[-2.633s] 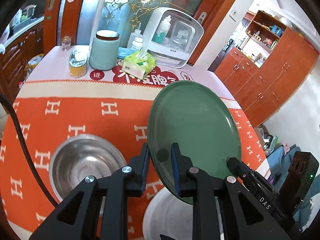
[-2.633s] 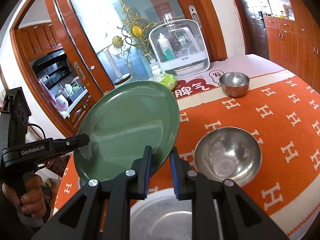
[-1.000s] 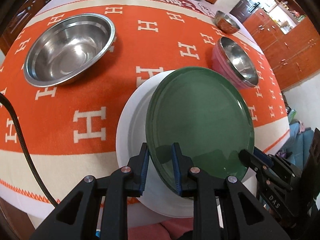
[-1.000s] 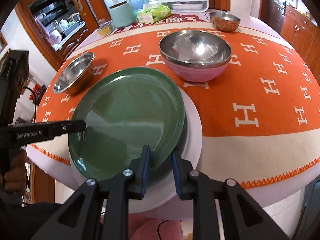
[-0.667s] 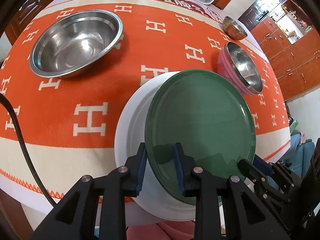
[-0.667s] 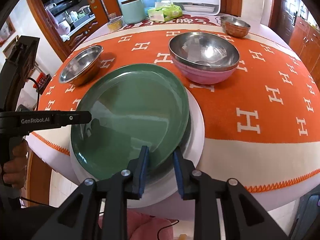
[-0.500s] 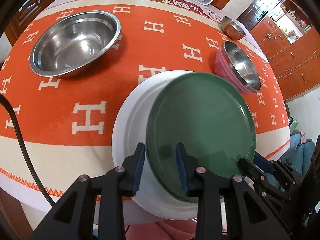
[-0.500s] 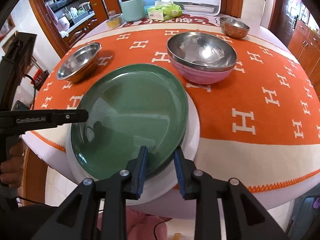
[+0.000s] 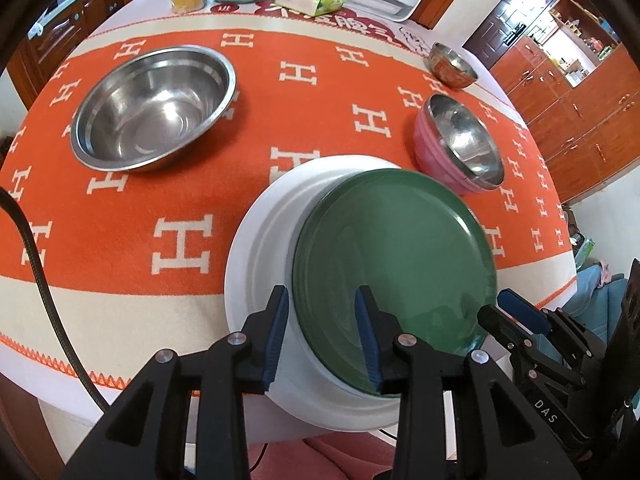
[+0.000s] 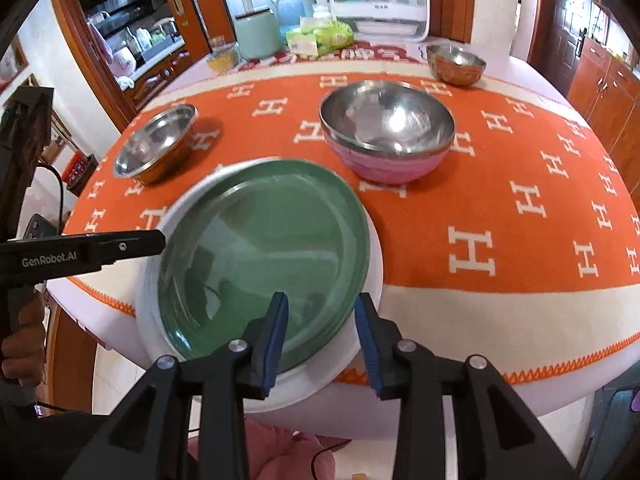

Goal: Organize plates and bowls

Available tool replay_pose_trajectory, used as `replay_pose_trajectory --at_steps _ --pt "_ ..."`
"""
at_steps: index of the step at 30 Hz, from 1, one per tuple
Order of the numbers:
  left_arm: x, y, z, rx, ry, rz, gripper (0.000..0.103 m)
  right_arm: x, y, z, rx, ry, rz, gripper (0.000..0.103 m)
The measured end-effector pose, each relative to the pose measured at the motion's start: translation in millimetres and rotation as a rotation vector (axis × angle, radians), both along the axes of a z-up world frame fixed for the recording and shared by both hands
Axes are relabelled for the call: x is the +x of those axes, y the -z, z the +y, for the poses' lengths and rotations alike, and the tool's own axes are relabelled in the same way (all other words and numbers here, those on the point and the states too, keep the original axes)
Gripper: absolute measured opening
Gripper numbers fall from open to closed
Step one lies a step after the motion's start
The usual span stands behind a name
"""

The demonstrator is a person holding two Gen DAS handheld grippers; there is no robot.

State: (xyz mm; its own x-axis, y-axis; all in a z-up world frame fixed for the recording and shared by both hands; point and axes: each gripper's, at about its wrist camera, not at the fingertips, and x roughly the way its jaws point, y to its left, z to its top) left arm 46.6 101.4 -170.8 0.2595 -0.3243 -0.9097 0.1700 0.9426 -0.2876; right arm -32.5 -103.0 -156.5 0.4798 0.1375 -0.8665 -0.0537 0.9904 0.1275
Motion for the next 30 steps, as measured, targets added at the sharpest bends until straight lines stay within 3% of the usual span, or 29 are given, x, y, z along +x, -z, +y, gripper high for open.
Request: replay_pose_trajectory --at_steps 4,18,24,30 --pt "-3 -11 -1 0.004 -0.006 -0.018 0.034 -1 -11 1 0.003 -0.012 -0.041 0.046" --pt "-34 -49 7 0.060 -0.083 -0.103 0.054 -18 -33 -1 0.020 -0.005 -0.143 0.050" --pt "-52 -53 17 0.140 -0.141 -0.120 0.054 -30 -32 2 0.047 0.000 -0.162 0.051" --pt "-65 -57 34 0.151 -0.190 -0.131 0.055 -37 -30 10 0.054 -0.007 -0.162 0.051"
